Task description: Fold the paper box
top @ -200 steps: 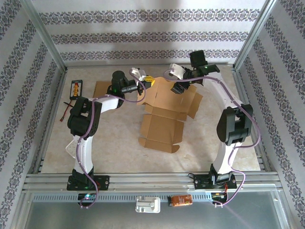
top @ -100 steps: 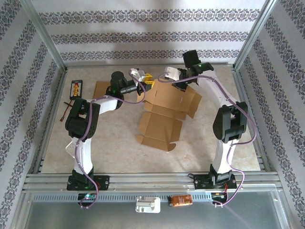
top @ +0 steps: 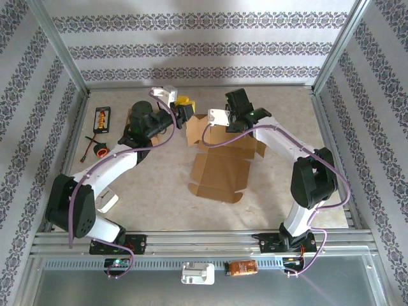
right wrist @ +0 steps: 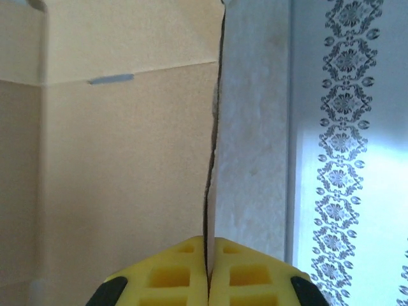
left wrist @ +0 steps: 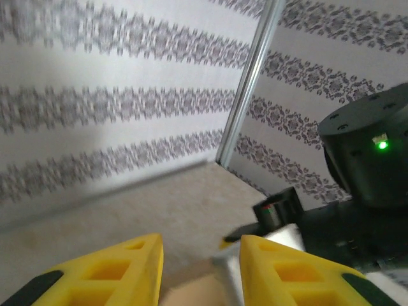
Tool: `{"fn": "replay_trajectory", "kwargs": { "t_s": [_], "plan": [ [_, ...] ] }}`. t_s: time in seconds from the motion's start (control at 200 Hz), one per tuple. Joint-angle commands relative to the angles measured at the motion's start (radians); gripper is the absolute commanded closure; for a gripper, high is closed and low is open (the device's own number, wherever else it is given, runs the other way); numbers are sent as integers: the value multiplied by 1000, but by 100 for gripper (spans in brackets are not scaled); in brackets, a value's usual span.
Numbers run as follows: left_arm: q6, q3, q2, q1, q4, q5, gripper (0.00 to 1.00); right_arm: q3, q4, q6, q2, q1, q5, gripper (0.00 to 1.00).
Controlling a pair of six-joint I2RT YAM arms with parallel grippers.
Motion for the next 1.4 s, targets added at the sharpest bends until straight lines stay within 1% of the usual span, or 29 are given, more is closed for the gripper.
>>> {"fn": "replay_trajectory", "kwargs": {
  "t_s": [0.0,0.065,0.115,0.17,0.225,0.34,0.485,0.56,0.65,0.705,0.764,0.809,0.854,0.909,1.039,1.079,1.159,1.204,1.224,1.259,1.314,1.394],
  "plan": [
    [-330,20,32,-42,-251,-118,65,-69,135,-42,-10,20,75,100],
    [-467,38,67,-42,-261,-110,64,-109,184,-50,-18,27,76,100],
    [-512,53,94,-42,-245,-106,62,-147,226,-63,-25,33,80,100],
    [-534,77,132,-41,-232,-98,55,-188,274,-75,-31,39,87,100],
    [-547,109,175,-42,-224,-75,53,-223,317,-84,-35,44,99,100],
    [-572,157,248,-38,-239,-80,52,-277,396,-103,-56,53,119,100],
    [-590,165,287,-27,-251,-109,53,-310,456,-119,-89,55,125,100],
    [-589,192,327,-25,-278,-98,52,-329,475,-128,-110,59,96,100],
    [-598,225,384,-18,-259,-40,53,-344,496,-121,-129,67,80,100],
    [-595,245,416,-19,-217,28,56,-357,519,-128,-134,72,83,100],
    [-607,264,450,-21,-138,143,57,-369,539,-145,-135,75,84,100],
    [-619,265,459,-22,-107,180,58,-373,553,-160,-133,77,94,100],
    [-599,247,442,-20,-89,175,58,-378,579,-179,-132,79,108,100],
    [-518,208,391,-21,-90,129,58,-380,604,-202,-134,81,119,100],
    [-280,134,225,-16,-190,-23,41,-375,640,-258,-150,80,142,100],
    [-218,110,171,-15,-225,-87,38,-376,653,-275,-156,79,145,100],
    [-106,65,80,0,-328,-206,38,-384,671,-299,-169,75,143,100],
    [-83,53,48,18,-399,-240,38,-389,681,-309,-174,74,142,100],
    [-88,49,40,28,-430,-250,39,-393,690,-313,-177,72,141,100],
    [-99,41,30,45,-470,-232,44,-399,702,-320,-179,72,142,100],
    [-111,14,16,59,-490,-136,52,-408,725,-331,-179,73,145,100],
    [-174,-54,-2,38,-439,6,59,-412,739,-343,-172,71,156,100]
  ]
}}
